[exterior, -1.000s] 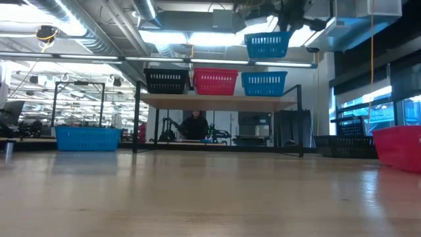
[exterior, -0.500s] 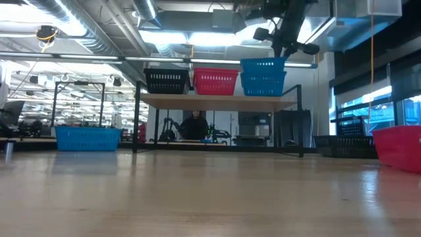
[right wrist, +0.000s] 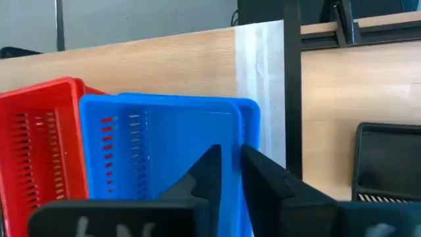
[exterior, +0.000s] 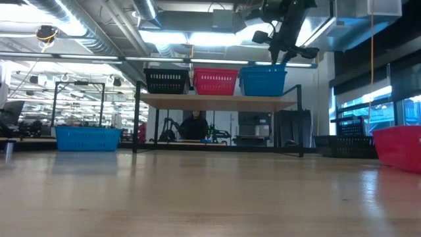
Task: Stack baskets on shelf by color
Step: Stack the bottom blue bin on the blue bin on the shelf, then stack the blue bin on the blue bin on the shelf
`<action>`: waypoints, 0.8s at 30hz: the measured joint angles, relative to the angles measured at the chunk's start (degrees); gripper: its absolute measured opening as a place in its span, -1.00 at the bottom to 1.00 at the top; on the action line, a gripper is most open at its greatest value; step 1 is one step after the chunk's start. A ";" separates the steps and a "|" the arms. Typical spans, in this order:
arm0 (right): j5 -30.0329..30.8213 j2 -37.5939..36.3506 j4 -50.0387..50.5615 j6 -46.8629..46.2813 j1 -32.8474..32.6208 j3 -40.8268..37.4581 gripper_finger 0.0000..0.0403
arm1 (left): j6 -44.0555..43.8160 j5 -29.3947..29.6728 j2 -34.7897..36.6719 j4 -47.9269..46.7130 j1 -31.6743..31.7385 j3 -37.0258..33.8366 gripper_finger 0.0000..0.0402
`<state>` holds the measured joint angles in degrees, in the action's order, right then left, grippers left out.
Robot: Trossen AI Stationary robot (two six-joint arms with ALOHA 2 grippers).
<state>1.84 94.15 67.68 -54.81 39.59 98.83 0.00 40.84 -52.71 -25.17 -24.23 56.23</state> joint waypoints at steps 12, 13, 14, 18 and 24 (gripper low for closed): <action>6.15 -3.49 -1.53 1.68 0.09 0.00 -0.71 | -1.42 0.12 0.00 -0.02 0.00 0.00 -0.66; 6.19 -4.30 -2.10 3.03 -0.25 0.00 -0.71 | -1.66 0.49 0.00 -0.02 -0.02 0.00 -0.66; 6.28 -5.19 -2.63 4.66 -0.83 0.00 -0.71 | -2.40 1.20 0.00 -0.04 -0.02 0.00 -0.66; 6.23 -9.09 -3.85 11.70 -5.09 0.00 -0.71 | -7.13 4.56 0.08 -1.88 0.02 0.00 -0.66; 6.07 -14.01 -4.03 24.09 -15.15 0.02 -0.71 | -22.94 4.93 0.89 -13.71 3.18 -0.04 -0.66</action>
<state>7.91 80.13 63.65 -30.72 24.45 98.85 -22.94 45.77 -51.82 -38.88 -21.05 56.19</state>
